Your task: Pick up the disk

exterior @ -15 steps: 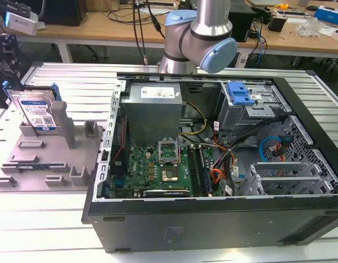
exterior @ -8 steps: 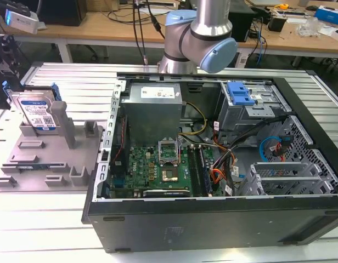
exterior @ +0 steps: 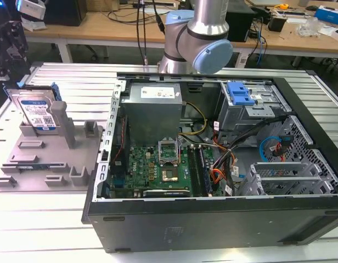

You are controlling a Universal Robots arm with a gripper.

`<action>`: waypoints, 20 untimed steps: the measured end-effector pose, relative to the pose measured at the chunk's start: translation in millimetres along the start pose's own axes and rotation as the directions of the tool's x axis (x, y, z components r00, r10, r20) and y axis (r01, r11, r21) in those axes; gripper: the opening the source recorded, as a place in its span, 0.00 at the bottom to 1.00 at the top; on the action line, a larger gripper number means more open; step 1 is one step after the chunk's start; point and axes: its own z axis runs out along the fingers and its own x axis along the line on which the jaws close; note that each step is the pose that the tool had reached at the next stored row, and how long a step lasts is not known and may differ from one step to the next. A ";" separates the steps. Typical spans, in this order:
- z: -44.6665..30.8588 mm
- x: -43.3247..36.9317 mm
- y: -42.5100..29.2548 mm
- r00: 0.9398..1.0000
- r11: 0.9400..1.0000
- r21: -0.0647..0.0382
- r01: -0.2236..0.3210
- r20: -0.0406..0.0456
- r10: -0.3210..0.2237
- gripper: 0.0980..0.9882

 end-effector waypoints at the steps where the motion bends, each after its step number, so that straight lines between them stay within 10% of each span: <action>1: 0.1 -3.8 1.7 1.000 1.000 0.000 0.000 0.000 0.000 0.57; 5: 3.1 -7.3 22.0 1.000 1.000 0.000 0.001 0.000 -0.001 0.57; 20: 16.7 -7.3 19.6 0.999 0.999 0.000 0.043 -0.001 -0.043 0.57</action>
